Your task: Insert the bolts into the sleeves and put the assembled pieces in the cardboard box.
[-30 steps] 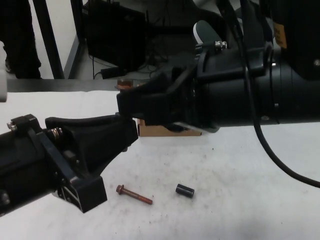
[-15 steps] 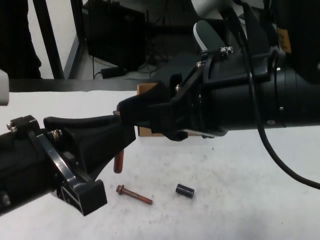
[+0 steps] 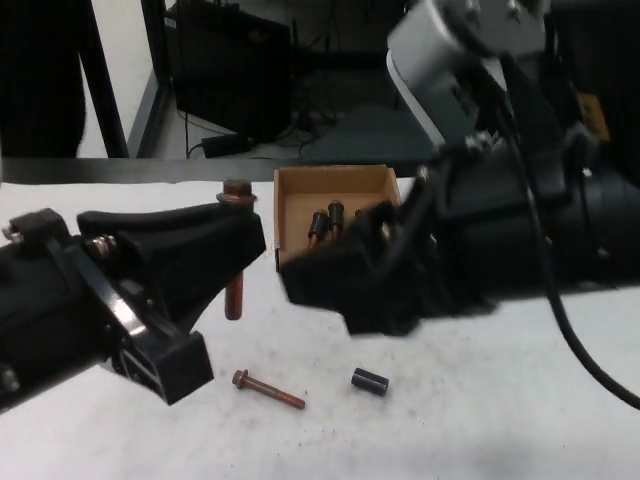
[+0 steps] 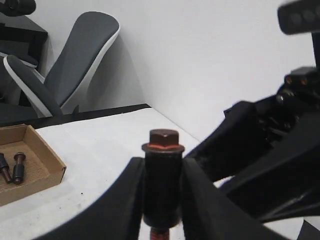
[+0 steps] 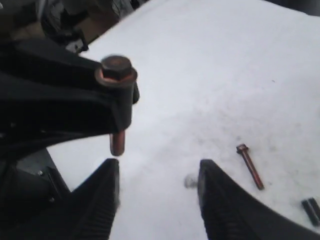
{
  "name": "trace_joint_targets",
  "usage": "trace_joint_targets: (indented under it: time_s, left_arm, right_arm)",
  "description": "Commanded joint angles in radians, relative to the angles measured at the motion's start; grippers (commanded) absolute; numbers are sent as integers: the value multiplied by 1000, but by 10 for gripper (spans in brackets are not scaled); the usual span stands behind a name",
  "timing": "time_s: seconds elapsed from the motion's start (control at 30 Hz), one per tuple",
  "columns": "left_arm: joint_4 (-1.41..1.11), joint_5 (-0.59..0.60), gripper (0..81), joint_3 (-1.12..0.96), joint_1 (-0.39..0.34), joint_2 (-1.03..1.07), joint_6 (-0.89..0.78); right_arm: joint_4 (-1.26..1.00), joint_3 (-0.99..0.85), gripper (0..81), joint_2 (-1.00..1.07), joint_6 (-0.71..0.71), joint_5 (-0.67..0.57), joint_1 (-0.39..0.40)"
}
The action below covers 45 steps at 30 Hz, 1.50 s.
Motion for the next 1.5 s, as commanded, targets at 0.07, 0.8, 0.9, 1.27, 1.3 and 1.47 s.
trace_joint_targets:
  time_s: [0.07,0.8,0.9,1.27,1.3,1.47]
  left_arm:
    - [-24,-7,8,-17,3,68,35]
    - [-59,260,8,-589,288,988,109]
    - [-15,259,8,-709,293,1098,126]
    - [140,217,8,-1010,293,1399,202]
    - [140,219,8,-1027,293,1417,202]
    - [140,219,8,-1091,293,1497,202]
  right_arm:
    - [196,-2,448,-74,-115,72,-23]
    - [519,5,0,-168,-345,115,-219]
    - [519,9,0,-168,-345,115,-219]
    - [511,12,0,-163,-345,115,-219]
    - [511,12,0,-163,-345,115,-219]
    - [511,12,0,-163,-345,115,-219]
